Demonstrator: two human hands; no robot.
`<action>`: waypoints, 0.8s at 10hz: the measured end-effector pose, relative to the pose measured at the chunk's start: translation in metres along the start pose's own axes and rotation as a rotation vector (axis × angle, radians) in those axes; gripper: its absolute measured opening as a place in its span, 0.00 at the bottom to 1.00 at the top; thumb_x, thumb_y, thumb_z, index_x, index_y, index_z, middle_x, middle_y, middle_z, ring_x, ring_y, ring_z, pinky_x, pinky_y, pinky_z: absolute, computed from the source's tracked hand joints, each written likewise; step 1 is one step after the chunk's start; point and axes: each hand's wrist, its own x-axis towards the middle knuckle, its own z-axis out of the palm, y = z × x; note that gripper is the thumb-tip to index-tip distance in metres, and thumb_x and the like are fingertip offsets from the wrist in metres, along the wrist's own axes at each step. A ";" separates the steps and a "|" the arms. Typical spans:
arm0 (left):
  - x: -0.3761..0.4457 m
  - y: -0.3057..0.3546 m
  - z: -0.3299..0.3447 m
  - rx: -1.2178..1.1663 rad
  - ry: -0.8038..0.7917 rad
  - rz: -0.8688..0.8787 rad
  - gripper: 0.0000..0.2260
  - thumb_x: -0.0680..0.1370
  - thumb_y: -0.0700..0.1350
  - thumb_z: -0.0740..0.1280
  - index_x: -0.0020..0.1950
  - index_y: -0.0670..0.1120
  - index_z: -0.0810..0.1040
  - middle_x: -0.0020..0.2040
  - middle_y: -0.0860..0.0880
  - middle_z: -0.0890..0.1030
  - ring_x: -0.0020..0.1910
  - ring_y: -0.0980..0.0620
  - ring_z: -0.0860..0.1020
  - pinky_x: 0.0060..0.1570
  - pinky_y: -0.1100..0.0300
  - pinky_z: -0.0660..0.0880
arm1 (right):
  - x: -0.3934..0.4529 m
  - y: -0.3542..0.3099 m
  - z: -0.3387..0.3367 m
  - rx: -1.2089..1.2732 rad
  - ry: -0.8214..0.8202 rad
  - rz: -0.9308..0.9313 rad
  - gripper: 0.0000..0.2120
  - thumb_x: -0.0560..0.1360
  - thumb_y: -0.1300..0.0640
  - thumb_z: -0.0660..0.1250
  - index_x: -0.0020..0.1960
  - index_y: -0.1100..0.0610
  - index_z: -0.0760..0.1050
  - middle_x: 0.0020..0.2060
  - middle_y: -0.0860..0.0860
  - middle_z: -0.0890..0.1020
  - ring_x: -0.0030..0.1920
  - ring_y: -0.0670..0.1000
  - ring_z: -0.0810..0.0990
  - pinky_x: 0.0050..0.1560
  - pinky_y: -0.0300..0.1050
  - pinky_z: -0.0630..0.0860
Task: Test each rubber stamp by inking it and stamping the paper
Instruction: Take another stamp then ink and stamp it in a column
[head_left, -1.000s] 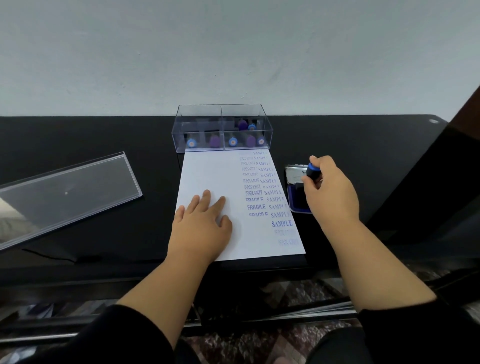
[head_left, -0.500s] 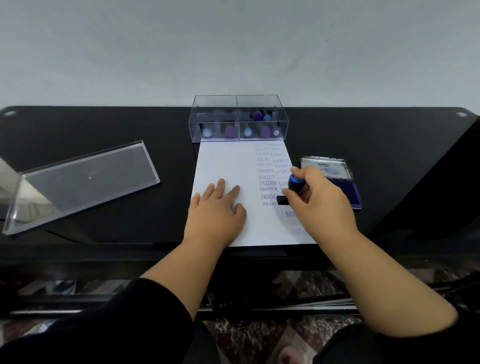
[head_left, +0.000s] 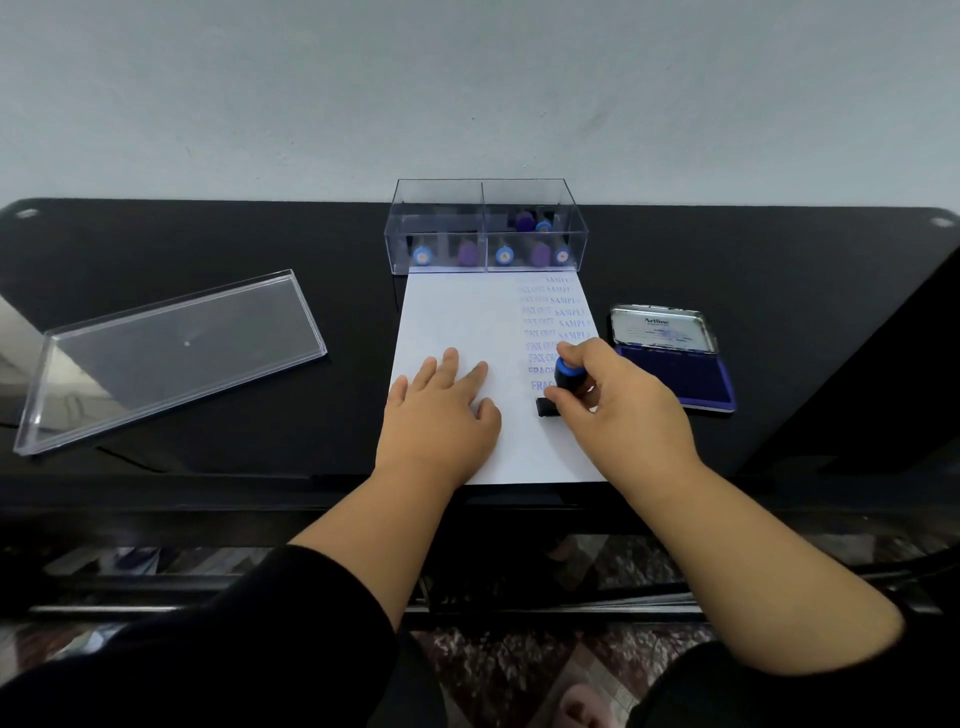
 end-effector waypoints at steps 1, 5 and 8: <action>0.000 0.000 0.000 -0.002 0.001 -0.002 0.23 0.82 0.52 0.49 0.77 0.57 0.53 0.79 0.52 0.46 0.77 0.53 0.44 0.74 0.54 0.39 | -0.001 -0.001 0.003 -0.028 -0.017 -0.002 0.14 0.76 0.52 0.65 0.62 0.48 0.72 0.45 0.41 0.76 0.42 0.44 0.71 0.42 0.41 0.71; 0.000 0.001 -0.001 0.000 -0.010 0.000 0.23 0.82 0.52 0.48 0.77 0.57 0.52 0.79 0.52 0.46 0.77 0.53 0.44 0.74 0.54 0.40 | -0.004 -0.002 0.007 -0.001 0.025 -0.002 0.14 0.76 0.54 0.66 0.61 0.49 0.73 0.52 0.44 0.80 0.43 0.46 0.75 0.44 0.44 0.76; -0.001 0.000 0.000 -0.016 -0.002 -0.001 0.22 0.82 0.52 0.49 0.77 0.57 0.53 0.79 0.53 0.46 0.77 0.54 0.45 0.74 0.54 0.39 | -0.001 0.004 -0.003 0.131 0.077 0.090 0.13 0.75 0.53 0.67 0.60 0.49 0.72 0.41 0.41 0.74 0.41 0.44 0.73 0.42 0.39 0.69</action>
